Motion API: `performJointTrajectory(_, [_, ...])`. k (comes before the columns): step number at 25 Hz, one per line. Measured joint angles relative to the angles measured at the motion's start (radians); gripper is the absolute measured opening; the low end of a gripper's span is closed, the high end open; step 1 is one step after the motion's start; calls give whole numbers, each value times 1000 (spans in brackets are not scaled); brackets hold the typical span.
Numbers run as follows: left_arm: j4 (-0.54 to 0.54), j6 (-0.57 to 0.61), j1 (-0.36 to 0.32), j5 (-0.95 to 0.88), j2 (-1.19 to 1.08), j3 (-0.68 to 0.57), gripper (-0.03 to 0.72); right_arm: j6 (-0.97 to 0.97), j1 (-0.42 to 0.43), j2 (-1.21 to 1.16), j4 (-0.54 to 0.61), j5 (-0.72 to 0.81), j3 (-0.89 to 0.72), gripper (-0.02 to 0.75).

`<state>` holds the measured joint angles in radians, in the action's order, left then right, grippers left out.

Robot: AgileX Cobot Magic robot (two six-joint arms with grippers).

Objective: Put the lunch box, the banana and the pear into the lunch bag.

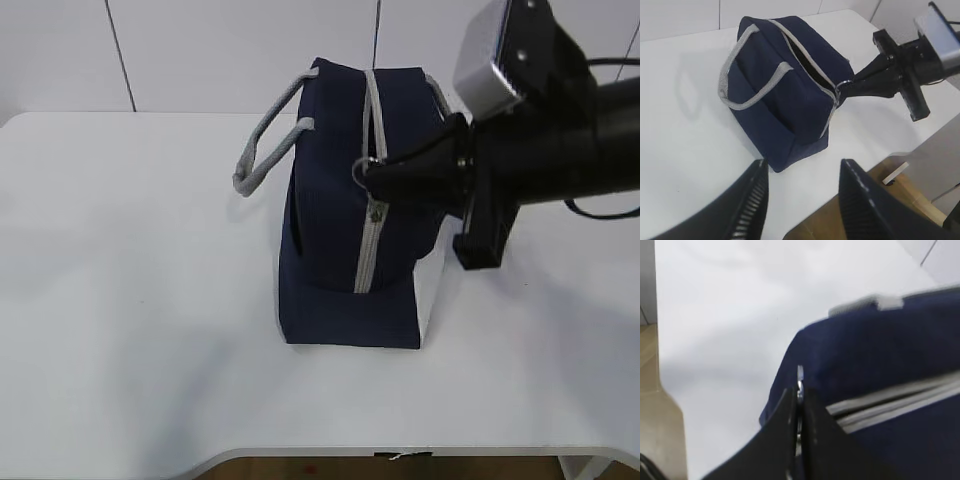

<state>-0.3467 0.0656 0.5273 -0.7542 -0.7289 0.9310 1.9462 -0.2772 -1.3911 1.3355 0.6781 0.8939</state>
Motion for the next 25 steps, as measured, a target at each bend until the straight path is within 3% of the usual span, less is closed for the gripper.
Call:
performJointTrajectory(10, [-5,0,0,0,0,0,351,-63,0,-2,-52,49,174,6])
performJointTrajectory(18, [-17,0,0,0,-15,0,352,-84,0,-67,-46,65,201,6])
performJointTrajectory(25, [-89,39,0,2,-115,0,352,-84,-2,-113,-35,44,218,6])
